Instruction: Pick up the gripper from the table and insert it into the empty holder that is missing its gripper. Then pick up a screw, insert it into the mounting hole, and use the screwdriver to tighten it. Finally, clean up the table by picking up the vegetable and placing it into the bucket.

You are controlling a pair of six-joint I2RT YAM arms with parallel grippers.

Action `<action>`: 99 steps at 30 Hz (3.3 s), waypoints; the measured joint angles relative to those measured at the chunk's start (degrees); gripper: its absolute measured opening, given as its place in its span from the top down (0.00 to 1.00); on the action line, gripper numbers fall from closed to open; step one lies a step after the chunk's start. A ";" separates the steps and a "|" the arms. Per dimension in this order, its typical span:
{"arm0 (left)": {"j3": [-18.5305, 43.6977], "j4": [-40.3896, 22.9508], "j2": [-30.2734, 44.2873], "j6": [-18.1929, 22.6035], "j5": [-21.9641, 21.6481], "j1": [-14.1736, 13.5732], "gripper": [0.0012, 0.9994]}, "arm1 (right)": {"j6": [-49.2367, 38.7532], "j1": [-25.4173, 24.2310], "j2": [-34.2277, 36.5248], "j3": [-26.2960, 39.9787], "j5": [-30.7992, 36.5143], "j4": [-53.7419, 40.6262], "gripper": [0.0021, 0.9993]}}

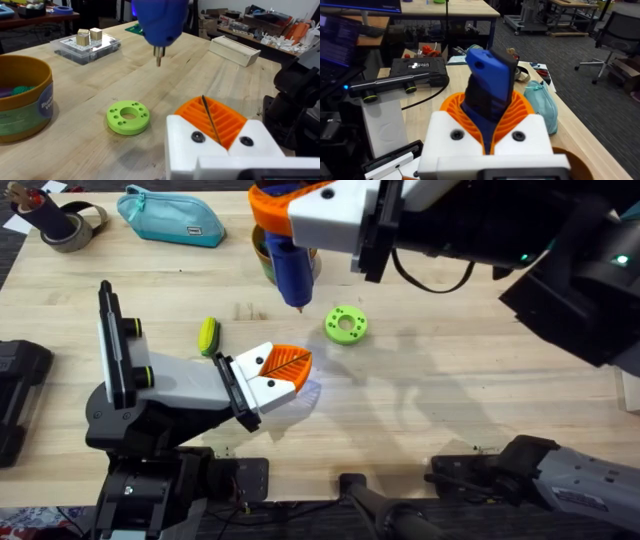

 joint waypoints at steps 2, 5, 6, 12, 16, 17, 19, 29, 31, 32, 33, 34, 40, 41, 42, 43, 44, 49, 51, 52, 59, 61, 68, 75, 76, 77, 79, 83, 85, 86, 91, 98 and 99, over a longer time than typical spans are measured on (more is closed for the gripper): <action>0.00 -0.51 0.00 0.00 -0.02 0.00 0.99 | -0.03 0.02 0.19 -0.17 0.02 -0.94 0.96; 0.00 -0.89 0.00 0.00 -0.02 0.00 0.99 | 0.12 0.01 0.66 -0.77 -0.16 -0.21 0.96; 0.00 -0.90 0.00 0.00 -0.02 0.00 0.99 | 0.45 -0.01 0.90 -0.77 -0.28 0.72 0.96; 0.00 -0.91 0.00 0.00 -0.02 0.00 0.99 | 2.13 -0.09 1.13 0.47 -5.01 4.04 0.96; 0.00 -0.91 0.00 0.00 -0.02 0.00 0.99 | 4.70 -0.09 1.30 4.35 -9.48 4.26 0.96; 0.00 -0.91 0.00 0.00 -0.02 0.00 0.99 | 5.55 -0.09 1.59 5.79 -10.57 4.70 0.96; 0.00 -0.91 0.00 0.00 -0.02 0.00 0.99 | 7.19 -0.09 2.33 8.58 -12.58 5.62 0.96; 0.00 -0.91 0.00 0.00 -0.02 0.00 0.99 | 14.00 1.85 8.06 13.22 -23.03 16.04 0.96; 0.00 -0.91 0.00 0.00 -0.04 0.00 0.99 | 14.48 2.53 8.90 13.22 -23.95 16.05 0.96; 0.00 -0.91 0.00 0.00 -0.02 0.00 0.99 | 14.39 2.90 9.22 13.22 -24.81 16.07 0.96; 0.00 -0.91 0.00 0.00 -0.02 0.00 0.99 | 14.25 3.17 9.37 13.22 -25.74 16.07 0.96; 0.00 -0.91 0.00 0.00 -0.02 0.00 0.99 | 14.15 3.45 9.39 13.22 -26.77 16.07 0.96; 0.00 -0.91 0.00 0.00 -0.02 0.00 0.99 | 13.42 4.39 9.41 13.08 -30.92 16.50 0.96; 0.00 -0.91 0.00 0.00 -0.02 0.00 0.99 | 13.36 4.39 9.41 12.99 -31.20 16.50 0.96; 0.00 -0.91 0.00 0.00 -0.02 0.00 0.99 | 13.29 4.39 9.41 12.86 -31.39 16.50 0.96; 0.00 -0.91 0.00 0.00 -0.02 0.00 0.99 | 13.18 4.39 9.41 12.73 -31.51 16.52 0.96; 0.00 -0.91 0.00 0.00 -0.02 0.00 0.99 | 13.12 4.39 9.41 12.55 -31.54 16.52 0.96; 0.00 -0.91 0.00 0.00 -0.02 0.00 0.99 | 12.19 4.39 9.41 11.26 -31.77 16.66 0.96; 0.00 -0.91 0.00 0.00 -0.02 0.00 0.99 | 11.60 4.39 9.41 10.39 -31.79 16.99 0.96; 0.00 -0.91 0.00 0.00 -0.02 0.00 0.99 | 11.31 4.39 9.41 9.85 -31.80 17.17 0.96; 0.00 -0.91 0.00 0.00 -0.02 0.00 0.99 | 9.29 4.39 9.43 7.68 -31.84 17.27 0.96; 0.00 -0.91 0.00 0.00 -0.02 0.00 0.99 | 8.83 4.39 9.48 7.38 -31.84 17.64 0.96; 0.00 -0.91 0.00 0.00 -0.02 0.00 0.99 | 8.19 4.39 9.63 7.01 -31.66 17.85 0.96; 0.00 -0.91 0.00 0.00 -0.02 0.00 0.99 | 7.77 4.39 11.23 7.01 -31.20 18.09 0.96; 0.00 -0.91 0.00 0.00 -0.02 0.00 0.99 | 7.77 4.39 11.59 7.01 -31.18 18.21 0.96; 0.00 -0.91 0.00 0.00 -0.02 0.00 0.99 | 7.72 4.39 11.96 7.01 -31.12 18.38 0.96; 0.00 -0.91 0.00 0.00 -0.02 0.00 0.99 | 7.59 4.39 12.47 6.99 -30.97 18.69 0.96; 0.00 -0.91 0.00 0.00 -0.02 0.00 0.99 | 7.57 4.39 12.65 6.79 -30.61 18.89 0.96; 0.00 -0.91 0.00 0.00 -0.02 0.00 0.99 | 7.55 4.39 12.67 6.79 -30.59 18.95 0.96; 0.00 -0.91 0.00 0.00 -0.02 0.00 0.99 | 7.55 4.39 12.74 6.79 -30.59 19.08 0.96; 0.00 -0.91 0.00 0.00 -0.02 0.00 0.99 | 7.40 4.39 13.69 6.77 -30.46 19.23 0.96; 0.00 -0.91 0.00 0.00 -0.02 0.00 0.99 | 7.40 4.39 14.25 6.23 -29.61 19.53 0.96; 0.00 -0.91 0.00 0.00 -0.02 0.00 0.99 | 7.40 4.39 14.24 5.93 -29.41 19.54 0.96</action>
